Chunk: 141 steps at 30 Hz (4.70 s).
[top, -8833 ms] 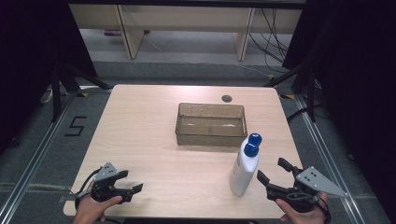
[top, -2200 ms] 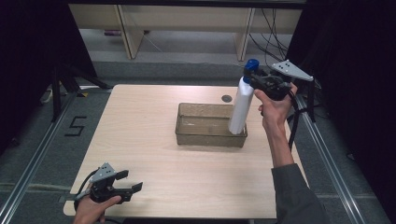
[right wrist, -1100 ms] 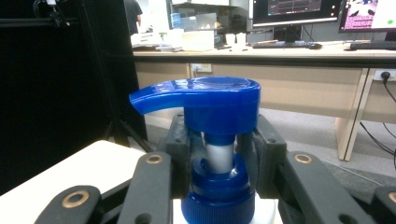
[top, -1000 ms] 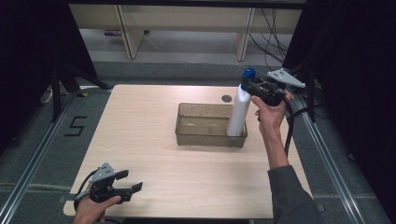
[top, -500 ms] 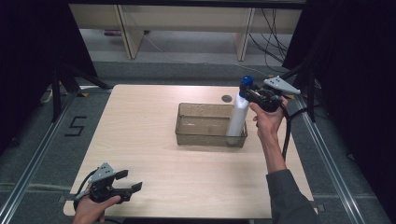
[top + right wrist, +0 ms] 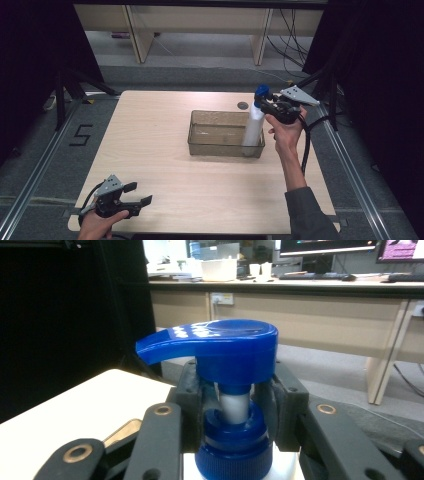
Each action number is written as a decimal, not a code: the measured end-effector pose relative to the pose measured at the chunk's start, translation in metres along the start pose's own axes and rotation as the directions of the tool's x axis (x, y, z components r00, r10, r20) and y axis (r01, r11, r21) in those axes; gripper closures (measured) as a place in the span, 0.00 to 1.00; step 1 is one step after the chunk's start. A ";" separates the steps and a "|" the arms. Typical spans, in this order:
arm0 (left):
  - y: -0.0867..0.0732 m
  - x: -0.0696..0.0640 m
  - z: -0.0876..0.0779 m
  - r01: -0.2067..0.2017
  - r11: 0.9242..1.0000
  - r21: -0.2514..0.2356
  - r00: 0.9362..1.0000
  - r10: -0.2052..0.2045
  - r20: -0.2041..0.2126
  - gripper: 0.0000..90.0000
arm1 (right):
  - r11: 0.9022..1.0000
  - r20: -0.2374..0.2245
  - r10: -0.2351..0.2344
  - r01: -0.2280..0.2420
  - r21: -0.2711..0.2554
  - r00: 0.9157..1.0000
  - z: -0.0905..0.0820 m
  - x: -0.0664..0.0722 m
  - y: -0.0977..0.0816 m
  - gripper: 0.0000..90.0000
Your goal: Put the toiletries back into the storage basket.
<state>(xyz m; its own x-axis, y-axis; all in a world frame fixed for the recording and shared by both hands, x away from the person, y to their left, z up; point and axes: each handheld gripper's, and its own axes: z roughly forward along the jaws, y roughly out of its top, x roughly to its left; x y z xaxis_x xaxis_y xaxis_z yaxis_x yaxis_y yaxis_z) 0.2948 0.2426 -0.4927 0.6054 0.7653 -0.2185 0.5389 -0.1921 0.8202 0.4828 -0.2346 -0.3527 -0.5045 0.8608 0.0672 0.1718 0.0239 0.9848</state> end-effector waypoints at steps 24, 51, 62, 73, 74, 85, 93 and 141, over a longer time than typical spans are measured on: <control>0.000 -0.001 0.000 -0.004 1.000 0.010 1.000 0.004 -0.006 0.23 | 0.997 -0.015 0.077 -0.077 0.013 0.997 -0.003 0.005 -0.009 0.45; 0.000 0.000 0.000 -0.003 1.000 0.002 1.000 0.003 -0.004 0.23 | 0.994 0.012 0.108 -0.108 0.003 0.994 -0.030 0.003 -0.031 0.25; 0.000 -0.003 -0.001 -0.003 1.000 -0.003 1.000 0.004 0.010 0.23 | 0.995 0.020 0.101 -0.101 0.021 0.995 -0.037 0.002 -0.035 0.25; 0.000 -0.004 0.000 -0.008 1.000 -0.006 1.000 0.008 0.017 0.22 | 0.992 0.009 0.121 -0.121 0.022 0.993 -0.048 0.001 -0.040 0.25; 0.000 -0.005 0.000 -0.007 1.000 -0.007 1.000 0.007 0.012 0.22 | 0.991 0.012 0.129 -0.129 0.024 0.992 -0.049 0.001 -0.041 0.25; 0.000 -0.005 0.000 -0.008 1.000 -0.005 1.000 0.008 0.011 0.22 | 0.988 -0.002 0.154 -0.154 0.022 0.988 -0.055 0.003 -0.043 0.25; 0.000 -0.005 0.000 -0.009 1.000 -0.004 1.000 0.009 0.010 0.22 | 0.988 -0.014 0.154 -0.153 0.014 0.988 -0.055 0.007 -0.044 0.24; -0.001 -0.006 0.000 -0.009 1.000 -0.002 1.000 0.009 0.005 0.22 | 0.983 -0.051 0.148 -0.142 0.117 0.988 -0.083 0.037 -0.080 0.20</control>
<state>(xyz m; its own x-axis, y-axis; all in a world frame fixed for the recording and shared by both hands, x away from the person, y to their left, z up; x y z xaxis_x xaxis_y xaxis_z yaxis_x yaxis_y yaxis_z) 0.2910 0.2386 -0.4919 0.6134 0.7602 -0.2140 0.5321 -0.1976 0.8233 0.3798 -0.2470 -0.4154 -0.5161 0.8276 0.2207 0.3395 -0.0389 0.9398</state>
